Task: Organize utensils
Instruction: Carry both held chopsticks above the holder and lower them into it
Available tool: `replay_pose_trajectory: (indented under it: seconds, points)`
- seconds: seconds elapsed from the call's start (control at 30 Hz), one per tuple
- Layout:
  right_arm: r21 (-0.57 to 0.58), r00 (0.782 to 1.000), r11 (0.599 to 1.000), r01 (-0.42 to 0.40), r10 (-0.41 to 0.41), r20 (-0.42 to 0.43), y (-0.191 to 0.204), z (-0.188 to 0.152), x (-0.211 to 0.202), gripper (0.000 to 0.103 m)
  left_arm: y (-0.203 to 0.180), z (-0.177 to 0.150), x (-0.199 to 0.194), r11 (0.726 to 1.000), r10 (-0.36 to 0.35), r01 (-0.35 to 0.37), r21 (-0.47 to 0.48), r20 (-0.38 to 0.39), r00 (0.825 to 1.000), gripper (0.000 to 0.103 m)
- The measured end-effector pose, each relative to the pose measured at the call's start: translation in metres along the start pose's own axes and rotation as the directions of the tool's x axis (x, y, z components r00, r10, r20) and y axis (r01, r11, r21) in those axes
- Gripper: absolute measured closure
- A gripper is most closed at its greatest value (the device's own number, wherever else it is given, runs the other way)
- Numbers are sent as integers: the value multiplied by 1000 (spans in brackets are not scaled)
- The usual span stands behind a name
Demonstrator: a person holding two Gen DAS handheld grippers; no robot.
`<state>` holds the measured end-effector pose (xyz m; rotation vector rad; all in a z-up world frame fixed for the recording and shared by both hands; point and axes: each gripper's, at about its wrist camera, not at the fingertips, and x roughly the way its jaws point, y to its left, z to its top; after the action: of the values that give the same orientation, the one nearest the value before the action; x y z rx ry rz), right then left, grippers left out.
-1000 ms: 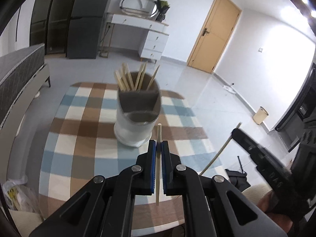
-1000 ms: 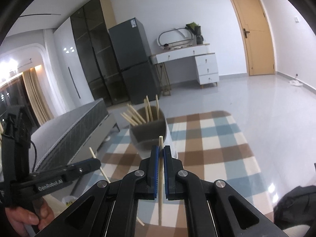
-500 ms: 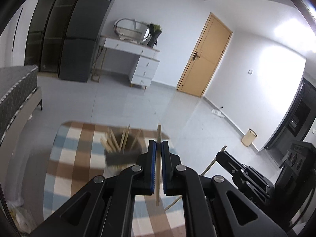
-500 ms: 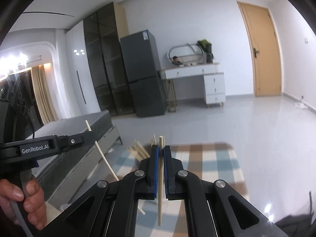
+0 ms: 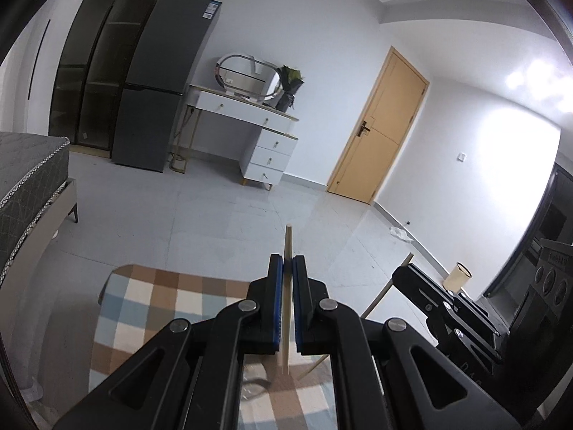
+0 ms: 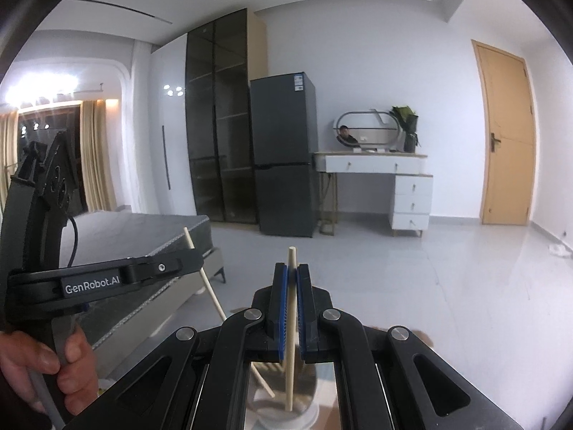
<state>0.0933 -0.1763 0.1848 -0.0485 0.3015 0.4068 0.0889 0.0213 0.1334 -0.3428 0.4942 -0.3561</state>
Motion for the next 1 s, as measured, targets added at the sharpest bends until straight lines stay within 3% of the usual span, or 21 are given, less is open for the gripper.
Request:
replay_pose_trajectory:
  seconds: [0.27,0.53,1.0]
  points:
    - [-31,1000,999,-20,19,-14,4,3,43,99,32,2,33,998,26,-27,-50,-16,1000,102]
    - [-29,998,999,-30,29,-57,0,-2,75,99,38,2,54,998,31,-33,-59,-32,999,102]
    - [-87,995,995,-48,40,-92,-5,-30,85,99,42,-15,65,996,60,-63,-59,-56,997,102]
